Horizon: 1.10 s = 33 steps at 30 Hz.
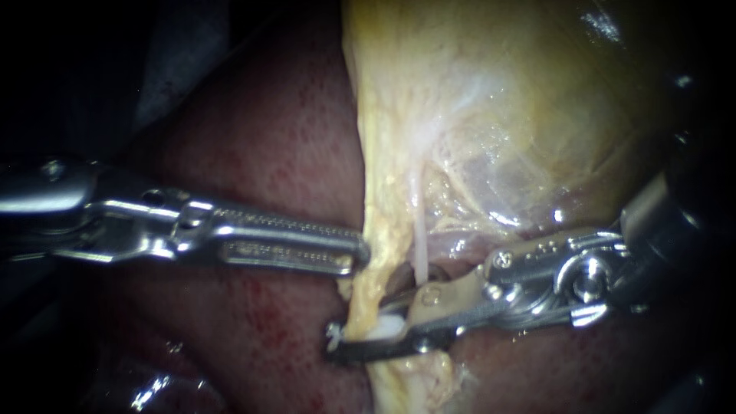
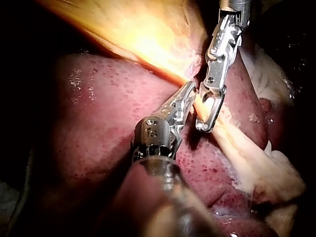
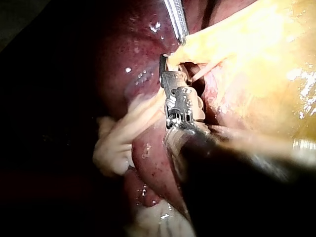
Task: Clipping first clip left tube
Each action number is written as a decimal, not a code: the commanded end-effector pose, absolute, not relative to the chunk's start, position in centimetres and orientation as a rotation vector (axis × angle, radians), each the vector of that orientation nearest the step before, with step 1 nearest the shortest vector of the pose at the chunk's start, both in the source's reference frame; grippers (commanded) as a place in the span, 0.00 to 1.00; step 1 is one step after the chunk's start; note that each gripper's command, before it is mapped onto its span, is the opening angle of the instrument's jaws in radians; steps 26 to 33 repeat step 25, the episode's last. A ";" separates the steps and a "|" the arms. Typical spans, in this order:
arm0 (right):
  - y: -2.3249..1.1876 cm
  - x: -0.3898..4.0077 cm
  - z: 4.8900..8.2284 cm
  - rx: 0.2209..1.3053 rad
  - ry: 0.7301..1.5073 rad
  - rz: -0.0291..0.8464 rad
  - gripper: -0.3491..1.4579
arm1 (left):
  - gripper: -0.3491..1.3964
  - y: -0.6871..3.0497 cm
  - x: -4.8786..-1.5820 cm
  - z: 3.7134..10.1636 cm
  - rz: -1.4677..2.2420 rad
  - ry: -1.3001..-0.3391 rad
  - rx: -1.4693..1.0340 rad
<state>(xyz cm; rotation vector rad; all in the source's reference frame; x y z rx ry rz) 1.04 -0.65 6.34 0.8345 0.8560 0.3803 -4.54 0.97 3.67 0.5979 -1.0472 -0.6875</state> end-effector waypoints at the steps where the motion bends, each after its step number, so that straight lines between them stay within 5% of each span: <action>1: -0.65 1.04 6.34 0.834 0.857 0.379 0.15 | 0.00 0.97 -4.54 3.67 -0.688 -1.047 0.597; 33: -0.67 1.04 6.36 0.833 0.857 0.377 0.15 | 0.00 0.97 -4.56 3.68 -0.688 -1.047 0.596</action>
